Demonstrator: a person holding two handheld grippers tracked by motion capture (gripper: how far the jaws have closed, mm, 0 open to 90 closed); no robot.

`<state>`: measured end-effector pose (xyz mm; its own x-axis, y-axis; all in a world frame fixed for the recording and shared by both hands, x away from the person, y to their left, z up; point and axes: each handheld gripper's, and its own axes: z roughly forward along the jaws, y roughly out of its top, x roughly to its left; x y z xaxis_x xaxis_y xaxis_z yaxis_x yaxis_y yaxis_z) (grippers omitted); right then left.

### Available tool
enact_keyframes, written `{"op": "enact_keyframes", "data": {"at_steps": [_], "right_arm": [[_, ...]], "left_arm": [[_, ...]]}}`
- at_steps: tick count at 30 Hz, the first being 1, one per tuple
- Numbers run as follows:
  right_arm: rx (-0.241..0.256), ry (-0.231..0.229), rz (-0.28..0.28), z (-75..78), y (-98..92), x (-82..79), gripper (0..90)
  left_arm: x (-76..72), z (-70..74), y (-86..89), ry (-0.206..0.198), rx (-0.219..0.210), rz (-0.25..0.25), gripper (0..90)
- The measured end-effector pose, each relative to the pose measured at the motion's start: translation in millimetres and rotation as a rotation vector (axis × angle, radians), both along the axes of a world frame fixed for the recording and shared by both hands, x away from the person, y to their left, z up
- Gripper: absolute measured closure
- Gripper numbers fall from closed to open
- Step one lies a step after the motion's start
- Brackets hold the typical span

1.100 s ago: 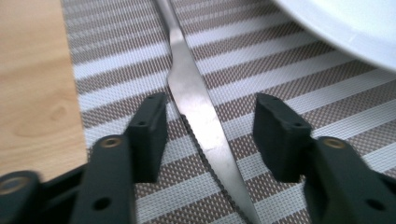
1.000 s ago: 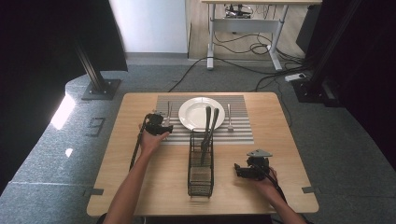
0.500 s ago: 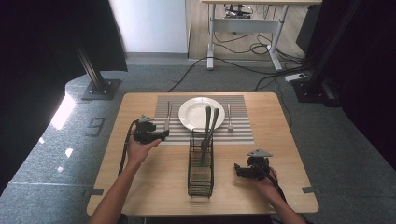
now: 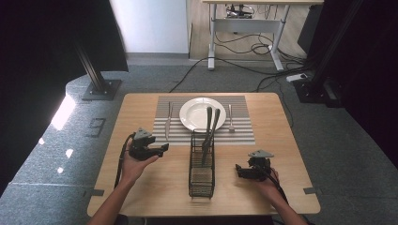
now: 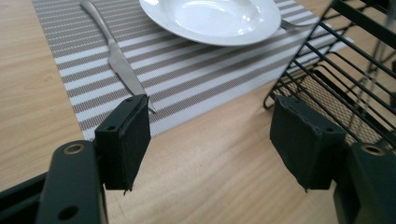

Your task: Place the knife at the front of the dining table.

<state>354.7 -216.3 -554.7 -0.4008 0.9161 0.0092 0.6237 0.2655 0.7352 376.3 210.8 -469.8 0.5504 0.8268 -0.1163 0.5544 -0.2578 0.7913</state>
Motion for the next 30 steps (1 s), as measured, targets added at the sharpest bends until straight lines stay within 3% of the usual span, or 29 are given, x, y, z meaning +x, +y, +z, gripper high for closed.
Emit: {"op": "enact_keyframes", "data": {"at_steps": [8,18,24,30], "right_arm": [[0.0,0.0,0.0,0.0,0.0,0.0,11.9],[0.0,0.0,0.0,0.0,0.0,0.0,11.9],[0.001,0.0,0.0,0.0,0.0,0.0,12.0],[0.001,0.0,0.001,0.0,0.0,0.1,12.0]], "left_arm": [[-29.5,0.5,5.5,-0.004,-0.023,-0.027,29.1],[-57.9,-12.5,12.7,0.024,-0.028,-0.054,29.2],[-60.4,-20.1,13.9,0.045,-0.014,-0.056,29.3],[-61.1,-19.2,11.4,0.026,0.009,-0.053,29.3]]}}
